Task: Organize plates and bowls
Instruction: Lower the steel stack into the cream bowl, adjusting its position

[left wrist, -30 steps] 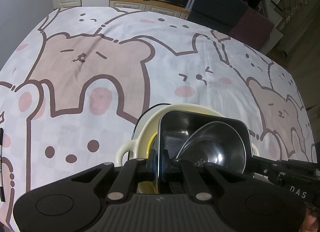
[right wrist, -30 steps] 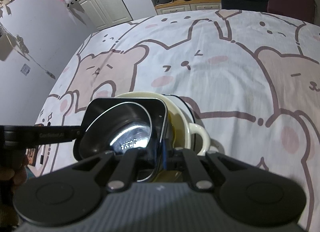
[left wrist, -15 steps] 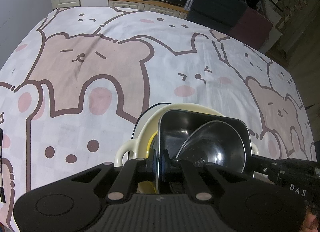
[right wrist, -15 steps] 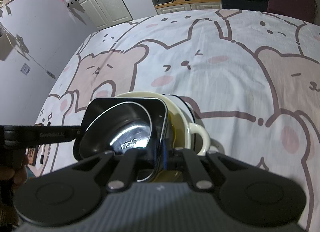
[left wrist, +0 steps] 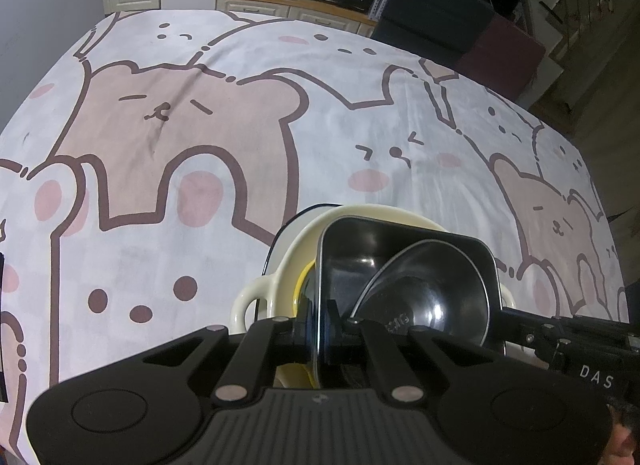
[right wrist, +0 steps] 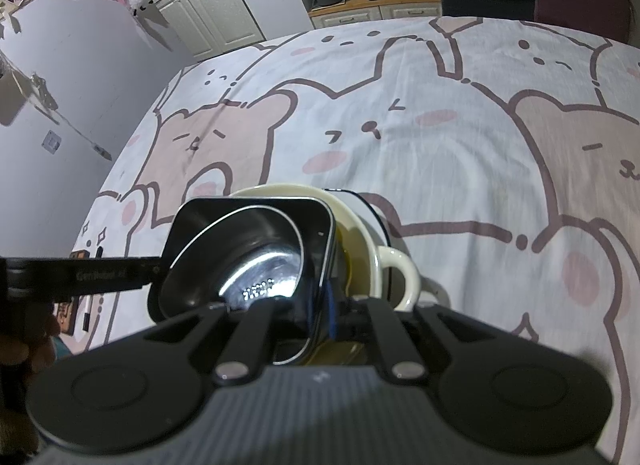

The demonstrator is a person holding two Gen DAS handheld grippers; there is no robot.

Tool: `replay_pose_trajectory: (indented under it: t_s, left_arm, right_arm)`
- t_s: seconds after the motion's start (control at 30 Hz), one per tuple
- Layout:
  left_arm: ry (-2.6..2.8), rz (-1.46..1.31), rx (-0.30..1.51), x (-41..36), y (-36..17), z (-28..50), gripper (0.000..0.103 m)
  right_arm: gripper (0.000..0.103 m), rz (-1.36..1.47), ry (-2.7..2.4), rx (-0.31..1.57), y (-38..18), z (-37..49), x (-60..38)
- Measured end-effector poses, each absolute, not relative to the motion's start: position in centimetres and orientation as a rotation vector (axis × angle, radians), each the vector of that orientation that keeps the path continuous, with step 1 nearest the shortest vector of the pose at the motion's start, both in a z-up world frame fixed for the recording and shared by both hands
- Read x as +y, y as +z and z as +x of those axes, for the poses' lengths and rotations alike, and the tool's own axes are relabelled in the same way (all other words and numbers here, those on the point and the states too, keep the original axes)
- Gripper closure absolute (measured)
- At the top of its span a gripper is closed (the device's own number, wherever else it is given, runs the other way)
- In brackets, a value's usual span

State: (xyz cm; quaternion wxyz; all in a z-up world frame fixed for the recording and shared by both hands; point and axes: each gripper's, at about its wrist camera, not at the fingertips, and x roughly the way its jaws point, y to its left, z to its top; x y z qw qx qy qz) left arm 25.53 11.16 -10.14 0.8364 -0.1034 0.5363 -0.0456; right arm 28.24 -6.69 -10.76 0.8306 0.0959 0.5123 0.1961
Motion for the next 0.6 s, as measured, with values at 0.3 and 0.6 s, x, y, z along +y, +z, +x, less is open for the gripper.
replay_pose_trajectory:
  t_s: [0.3,0.6]
  left_arm:
    - [-0.097,-0.218,1.135,11.18,-10.13,25.52,0.097]
    - [-0.097,-0.221,1.133,11.22,-10.00,25.44,0.097]
  right_arm:
    - [0.092,0.205,0.414,1.088,-10.72,28.22,-6.74]
    - [0.092,0.209,0.411,1.085,-10.63,28.26,-6.83]
